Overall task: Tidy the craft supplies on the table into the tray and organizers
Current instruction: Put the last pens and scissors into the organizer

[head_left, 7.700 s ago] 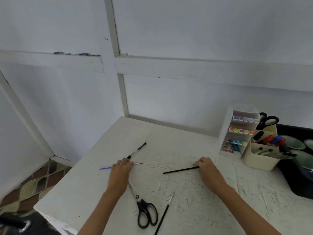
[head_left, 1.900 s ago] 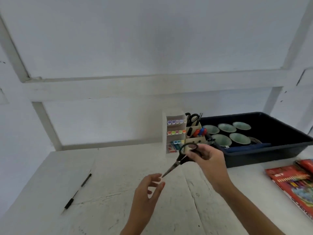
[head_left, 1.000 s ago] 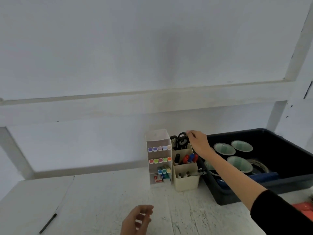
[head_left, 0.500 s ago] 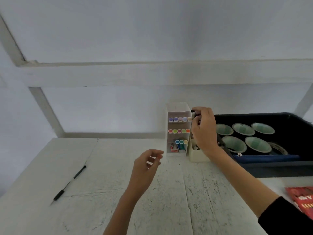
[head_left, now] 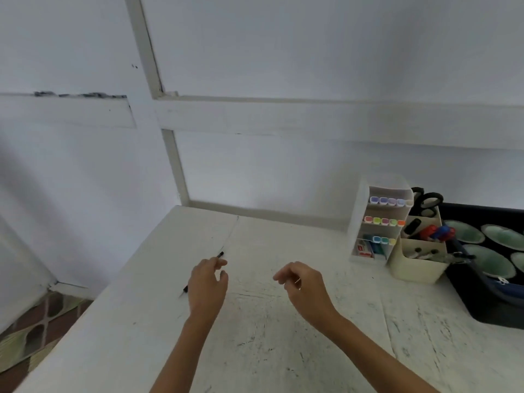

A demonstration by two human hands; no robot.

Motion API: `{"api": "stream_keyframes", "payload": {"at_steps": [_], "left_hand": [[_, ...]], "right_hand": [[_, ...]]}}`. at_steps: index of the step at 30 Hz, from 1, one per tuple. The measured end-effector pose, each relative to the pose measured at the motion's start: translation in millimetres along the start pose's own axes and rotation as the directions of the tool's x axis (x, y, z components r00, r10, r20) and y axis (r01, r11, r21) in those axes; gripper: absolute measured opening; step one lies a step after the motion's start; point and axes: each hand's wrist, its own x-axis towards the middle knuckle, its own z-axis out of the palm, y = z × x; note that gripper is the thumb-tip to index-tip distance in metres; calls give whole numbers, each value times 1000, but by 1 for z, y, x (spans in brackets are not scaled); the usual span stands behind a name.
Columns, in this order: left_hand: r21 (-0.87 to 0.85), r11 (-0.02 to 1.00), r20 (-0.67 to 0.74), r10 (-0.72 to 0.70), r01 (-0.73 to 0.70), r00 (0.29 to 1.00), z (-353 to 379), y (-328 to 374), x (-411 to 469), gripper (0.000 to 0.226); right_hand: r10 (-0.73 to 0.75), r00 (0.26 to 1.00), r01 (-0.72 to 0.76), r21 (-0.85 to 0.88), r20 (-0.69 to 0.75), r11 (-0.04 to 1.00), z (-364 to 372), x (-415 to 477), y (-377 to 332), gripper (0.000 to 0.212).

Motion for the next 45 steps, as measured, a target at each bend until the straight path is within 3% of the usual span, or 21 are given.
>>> {"api": "stream_keyframes", "payload": {"at_steps": [4,6,10,13,15,21,28,33,37,39,45], "left_hand": [[287,957,34,-51,39,998,-14,-49,17,33],[323,946,65,-43,20,997,-16,-62,19,27],[177,984,25,-39,34,999,-14,-64,16,13],[-64,997,40,-33,36,999,-5,-42,5,7],[-230,973,90,12,9,996,6,-14,-6,11],[-485,875,304,157,10,940,50,82,-39,11],[-594,794,333,391,-131,858,93,187,-62,15],[-637,758,309,416,-139,855,117,230,-70,17],[-608,788,317,359,-103,878,138,244,-70,20],[-591,802,322,330,-83,887,148,248,-68,22],[-543,833,359,345,-107,867,172,252,-67,31]], "right_hand": [[153,982,-163,93,106,982,35,-6,-3,39],[200,971,-215,120,128,969,48,-9,-4,41],[299,942,-326,208,149,922,62,-14,-1,38],[376,922,-385,269,86,883,56,-14,-3,22],[407,913,-388,361,24,848,43,-11,-4,24],[364,891,-211,462,-272,861,-28,-7,-7,42],[192,801,-32,281,-568,959,-139,-31,-5,50],[67,654,12,99,-754,995,-211,-29,8,40],[-85,545,14,-92,-834,996,-247,-18,25,32],[-134,566,-14,-172,-813,985,-252,-14,38,27],[-96,770,-115,-285,-631,952,-245,-18,82,18]]}}
